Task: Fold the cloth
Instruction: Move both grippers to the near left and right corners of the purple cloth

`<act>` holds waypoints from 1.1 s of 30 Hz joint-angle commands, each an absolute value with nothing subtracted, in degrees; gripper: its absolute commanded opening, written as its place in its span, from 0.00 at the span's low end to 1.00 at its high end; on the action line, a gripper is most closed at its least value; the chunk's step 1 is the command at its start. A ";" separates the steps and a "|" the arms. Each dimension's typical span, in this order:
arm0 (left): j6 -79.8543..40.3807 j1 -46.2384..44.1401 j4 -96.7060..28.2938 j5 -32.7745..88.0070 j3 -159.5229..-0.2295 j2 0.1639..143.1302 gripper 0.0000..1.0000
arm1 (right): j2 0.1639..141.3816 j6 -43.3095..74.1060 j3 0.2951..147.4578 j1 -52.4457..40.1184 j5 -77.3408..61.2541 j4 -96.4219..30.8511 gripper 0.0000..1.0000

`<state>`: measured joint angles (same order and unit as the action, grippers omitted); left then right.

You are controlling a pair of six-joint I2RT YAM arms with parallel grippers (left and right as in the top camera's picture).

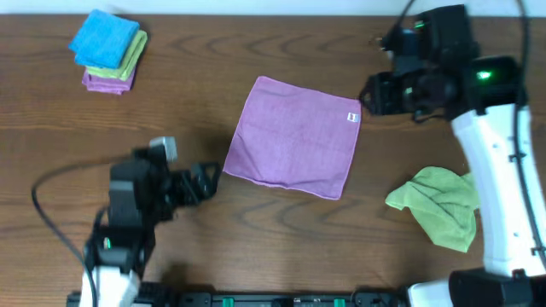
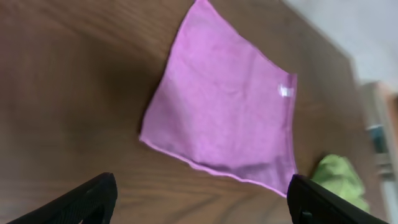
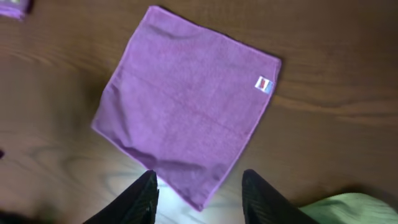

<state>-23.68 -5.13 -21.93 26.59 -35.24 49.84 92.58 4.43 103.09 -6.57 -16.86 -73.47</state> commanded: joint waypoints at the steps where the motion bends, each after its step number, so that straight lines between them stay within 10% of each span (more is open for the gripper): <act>1: -14.55 -5.78 -24.62 24.67 -43.62 60.49 0.89 | 92.97 0.93 102.76 -2.35 -25.02 -74.70 0.45; 12: -2.61 -10.28 -33.63 25.10 -56.21 88.71 0.89 | 92.97 -3.51 80.60 1.26 -39.33 -70.48 0.41; 33: 6.46 -10.20 -28.21 31.68 -56.21 100.62 0.78 | 92.97 -2.85 71.81 1.30 -44.60 -65.52 0.32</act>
<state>5.06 -10.20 -28.08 29.85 -55.05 99.70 93.17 -2.33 72.12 0.91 -43.05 -65.67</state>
